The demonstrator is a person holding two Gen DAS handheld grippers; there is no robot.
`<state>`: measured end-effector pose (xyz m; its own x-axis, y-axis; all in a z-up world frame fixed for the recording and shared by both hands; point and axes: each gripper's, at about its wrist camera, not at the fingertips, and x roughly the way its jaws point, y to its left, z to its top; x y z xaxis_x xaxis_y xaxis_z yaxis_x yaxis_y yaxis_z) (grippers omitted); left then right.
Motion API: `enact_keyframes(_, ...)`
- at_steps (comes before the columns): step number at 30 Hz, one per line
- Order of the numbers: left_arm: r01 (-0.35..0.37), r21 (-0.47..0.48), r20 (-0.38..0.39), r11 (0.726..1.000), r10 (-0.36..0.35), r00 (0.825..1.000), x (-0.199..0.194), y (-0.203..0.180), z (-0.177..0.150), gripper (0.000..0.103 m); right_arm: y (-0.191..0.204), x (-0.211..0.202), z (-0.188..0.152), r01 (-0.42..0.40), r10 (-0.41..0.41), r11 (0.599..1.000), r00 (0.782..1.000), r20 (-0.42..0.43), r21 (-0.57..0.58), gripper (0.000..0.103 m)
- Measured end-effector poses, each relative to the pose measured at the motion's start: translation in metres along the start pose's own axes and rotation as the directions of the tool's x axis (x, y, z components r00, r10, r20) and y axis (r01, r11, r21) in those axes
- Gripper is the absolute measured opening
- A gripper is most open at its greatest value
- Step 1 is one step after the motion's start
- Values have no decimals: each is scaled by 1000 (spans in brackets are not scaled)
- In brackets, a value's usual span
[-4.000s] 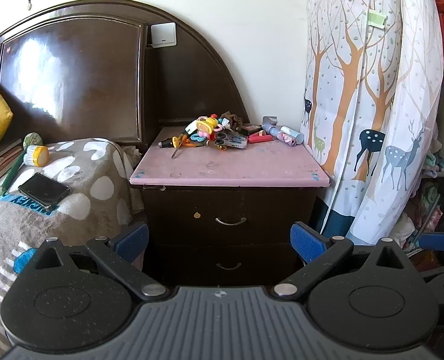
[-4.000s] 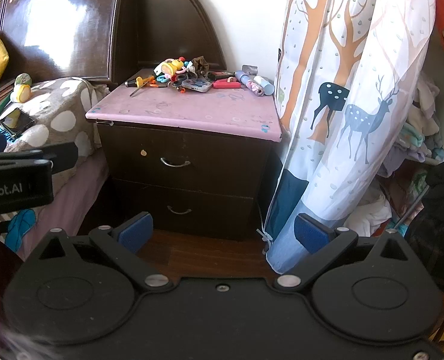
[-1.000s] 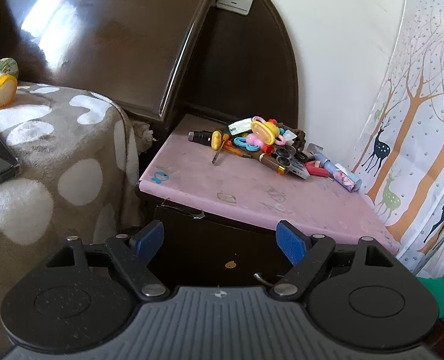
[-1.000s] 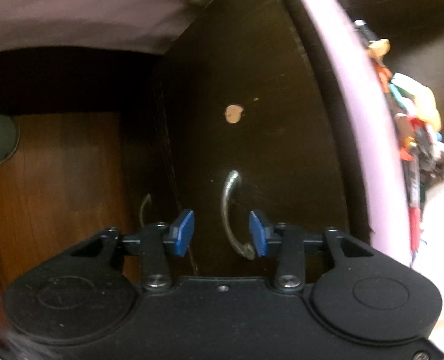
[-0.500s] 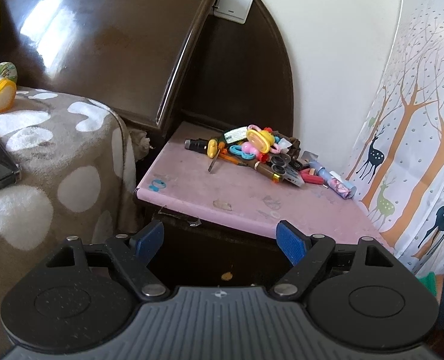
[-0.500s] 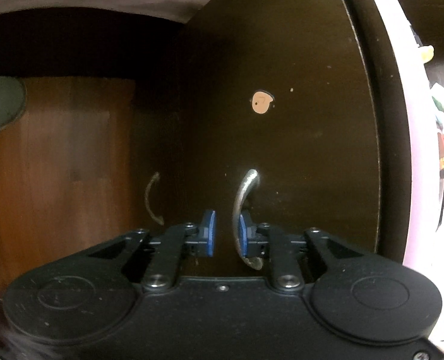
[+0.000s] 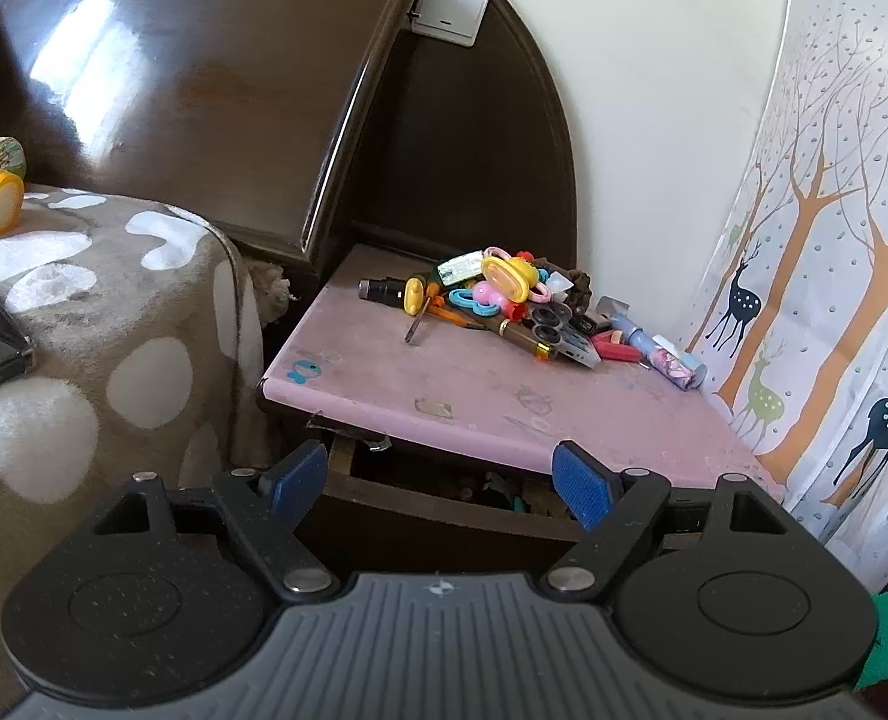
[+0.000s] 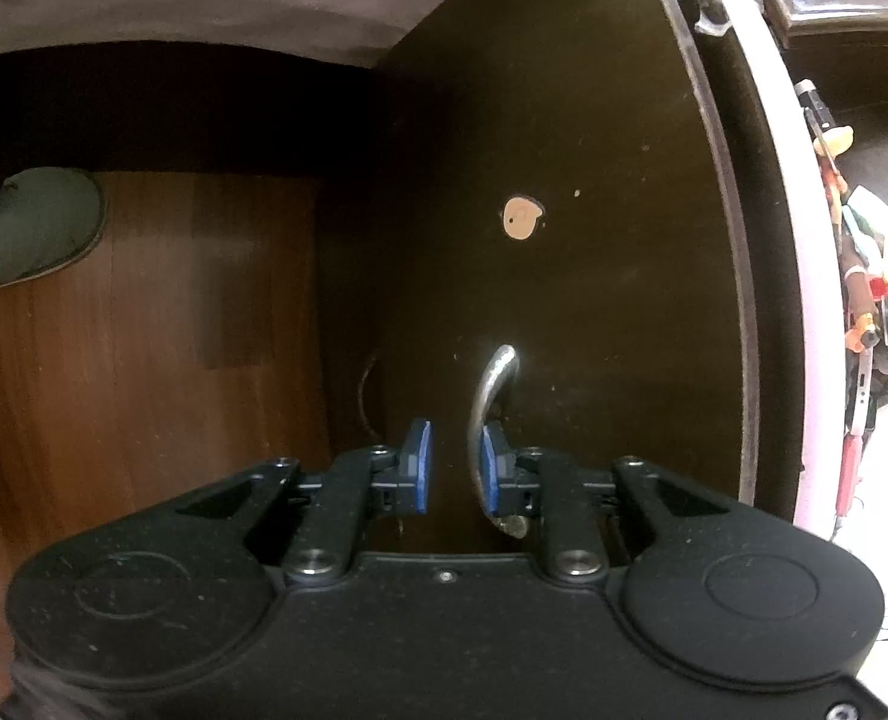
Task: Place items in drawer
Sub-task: 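Pull the drawer open by its handle with the right tool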
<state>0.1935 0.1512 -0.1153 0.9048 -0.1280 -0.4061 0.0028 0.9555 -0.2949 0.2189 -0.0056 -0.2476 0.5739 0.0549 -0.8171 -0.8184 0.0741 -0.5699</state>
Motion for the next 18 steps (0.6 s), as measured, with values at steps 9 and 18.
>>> enact_keyframes(9, 3, 23, -5, 1000, -3, 1000, -1, -5, -4, 83, -8, 2, -8, -23, 23, 996, 1000, -2, -81, 19)
enact_keyframes(18, 13, 47, -4, 999, -12, 1000, -1, -11, -5, 83, 19, -21, -17, -61, 62, 997, 998, 24, -47, 19)
